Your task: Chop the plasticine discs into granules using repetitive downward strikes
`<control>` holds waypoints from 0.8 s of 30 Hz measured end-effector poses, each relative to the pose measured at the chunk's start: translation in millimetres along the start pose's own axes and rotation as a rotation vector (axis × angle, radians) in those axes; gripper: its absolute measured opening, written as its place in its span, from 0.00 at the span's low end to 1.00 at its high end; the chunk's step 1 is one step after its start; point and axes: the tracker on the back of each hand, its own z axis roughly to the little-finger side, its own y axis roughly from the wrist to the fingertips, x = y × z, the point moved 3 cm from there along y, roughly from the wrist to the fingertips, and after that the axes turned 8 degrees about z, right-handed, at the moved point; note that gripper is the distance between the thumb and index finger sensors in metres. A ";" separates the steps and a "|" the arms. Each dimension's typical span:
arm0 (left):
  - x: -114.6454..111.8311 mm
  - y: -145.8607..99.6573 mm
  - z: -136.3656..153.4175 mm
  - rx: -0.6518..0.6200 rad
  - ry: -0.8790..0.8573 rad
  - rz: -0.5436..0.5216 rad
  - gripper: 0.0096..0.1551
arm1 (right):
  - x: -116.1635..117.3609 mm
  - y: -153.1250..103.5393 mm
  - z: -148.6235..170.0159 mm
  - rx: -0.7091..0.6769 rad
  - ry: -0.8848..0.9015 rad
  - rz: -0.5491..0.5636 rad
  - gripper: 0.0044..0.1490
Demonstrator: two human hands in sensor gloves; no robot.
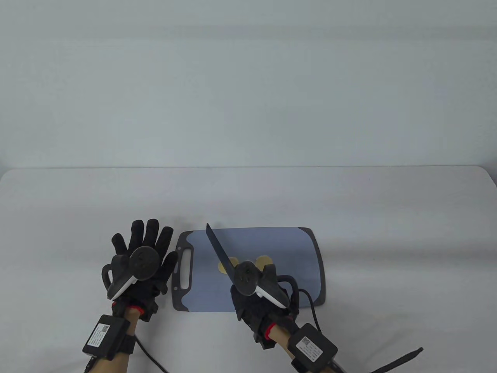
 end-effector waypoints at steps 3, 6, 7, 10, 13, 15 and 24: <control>0.4 -0.4 0.5 0.003 0.000 0.001 0.44 | 8.1 2.7 -2.9 0.010 -0.075 0.009 0.40; 1.2 -0.1 1.1 0.005 -0.010 -0.001 0.44 | 9.2 2.8 -4.8 0.019 -0.103 -0.012 0.39; 1.3 -0.2 1.2 0.005 -0.011 -0.001 0.45 | 7.6 1.5 -5.2 0.019 -0.113 -0.027 0.39; 1.2 0.2 2.4 0.008 -0.015 -0.002 0.45 | 0.3 -5.8 -3.5 0.012 -0.143 -0.063 0.37; 1.0 0.6 2.7 0.011 -0.020 -0.002 0.45 | 2.1 -4.3 -2.3 0.034 -0.142 -0.069 0.34; 0.8 0.0 1.6 0.010 -0.014 -0.001 0.45 | 9.0 0.2 -2.7 0.029 -0.141 -0.042 0.33; -0.5 0.6 4.0 0.018 -0.018 0.004 0.45 | -15.8 4.1 16.5 0.068 0.010 0.031 0.35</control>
